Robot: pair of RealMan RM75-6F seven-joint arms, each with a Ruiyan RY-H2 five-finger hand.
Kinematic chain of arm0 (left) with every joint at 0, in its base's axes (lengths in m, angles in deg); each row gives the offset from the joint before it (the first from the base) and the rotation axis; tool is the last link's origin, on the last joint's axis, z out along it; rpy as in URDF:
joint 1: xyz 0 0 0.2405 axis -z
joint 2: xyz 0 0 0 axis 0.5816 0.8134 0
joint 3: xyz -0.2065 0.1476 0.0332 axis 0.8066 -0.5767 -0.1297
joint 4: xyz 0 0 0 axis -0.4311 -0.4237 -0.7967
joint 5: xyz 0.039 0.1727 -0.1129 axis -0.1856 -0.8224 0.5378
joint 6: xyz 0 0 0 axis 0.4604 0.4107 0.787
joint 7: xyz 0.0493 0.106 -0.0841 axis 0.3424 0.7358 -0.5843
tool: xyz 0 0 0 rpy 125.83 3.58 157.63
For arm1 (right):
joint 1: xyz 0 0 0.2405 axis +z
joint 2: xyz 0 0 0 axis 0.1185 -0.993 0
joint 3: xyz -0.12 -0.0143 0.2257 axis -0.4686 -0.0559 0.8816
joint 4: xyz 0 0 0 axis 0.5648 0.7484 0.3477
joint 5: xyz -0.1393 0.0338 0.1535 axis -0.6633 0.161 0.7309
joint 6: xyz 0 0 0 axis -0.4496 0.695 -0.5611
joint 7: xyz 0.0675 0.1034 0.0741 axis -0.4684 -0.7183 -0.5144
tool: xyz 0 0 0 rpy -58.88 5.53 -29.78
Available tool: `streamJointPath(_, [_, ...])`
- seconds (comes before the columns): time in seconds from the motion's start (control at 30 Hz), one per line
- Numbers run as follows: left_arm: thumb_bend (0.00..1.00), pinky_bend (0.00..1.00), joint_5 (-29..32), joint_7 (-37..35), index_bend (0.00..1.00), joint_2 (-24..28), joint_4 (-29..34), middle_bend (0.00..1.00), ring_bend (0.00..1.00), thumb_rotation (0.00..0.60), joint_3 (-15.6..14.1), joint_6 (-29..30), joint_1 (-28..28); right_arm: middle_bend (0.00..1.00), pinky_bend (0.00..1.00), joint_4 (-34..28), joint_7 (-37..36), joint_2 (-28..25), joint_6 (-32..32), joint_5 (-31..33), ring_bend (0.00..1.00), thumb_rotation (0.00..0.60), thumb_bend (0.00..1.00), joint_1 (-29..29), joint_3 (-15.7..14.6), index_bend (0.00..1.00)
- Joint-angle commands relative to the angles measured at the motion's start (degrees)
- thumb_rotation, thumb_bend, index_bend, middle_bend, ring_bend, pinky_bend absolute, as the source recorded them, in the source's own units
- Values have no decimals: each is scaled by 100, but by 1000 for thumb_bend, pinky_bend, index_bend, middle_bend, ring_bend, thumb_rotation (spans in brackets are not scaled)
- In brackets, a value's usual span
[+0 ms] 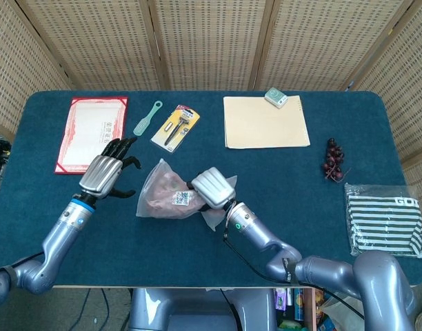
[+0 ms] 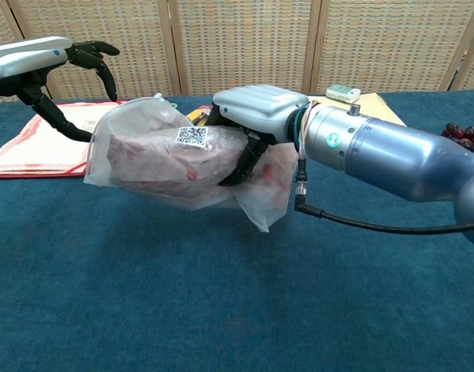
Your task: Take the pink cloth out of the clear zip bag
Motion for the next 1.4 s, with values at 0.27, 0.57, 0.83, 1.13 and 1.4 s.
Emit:
streamJointPath(0.27, [147, 0, 447, 372, 409, -288, 59, 0, 0, 600, -72, -77, 237, 708, 694, -78, 85, 30, 21, 103, 594, 600, 751, 12, 48, 670])
streamJointPath(0.57, [148, 0, 768, 629, 409, -644, -26, 0, 0, 600, -114, -102, 439, 707, 694, -176, 27, 128, 90, 211, 594, 600, 750, -1, 123, 670])
streamJointPath(0.83, [148, 0, 1060, 928, 409, -852, -108, 0, 0, 600, -136, -220, 658, 708, 694, -219, 91, 199, 127, 283, 594, 600, 750, 21, 169, 670])
streamJointPath(1.13, [281, 0, 1162, 981, 593, -978, -183, 0, 0, 600, -146, -137, 733, 708, 694, -248, 192, 217, 135, 365, 594, 600, 751, 24, 182, 670])
streamJointPath(1.4, [470, 0, 1214, 972, 680, -1004, -326, 0, 0, 600, -195, -191, 806, 708, 694, -334, 266, 218, 146, 433, 594, 600, 751, 12, 180, 670])
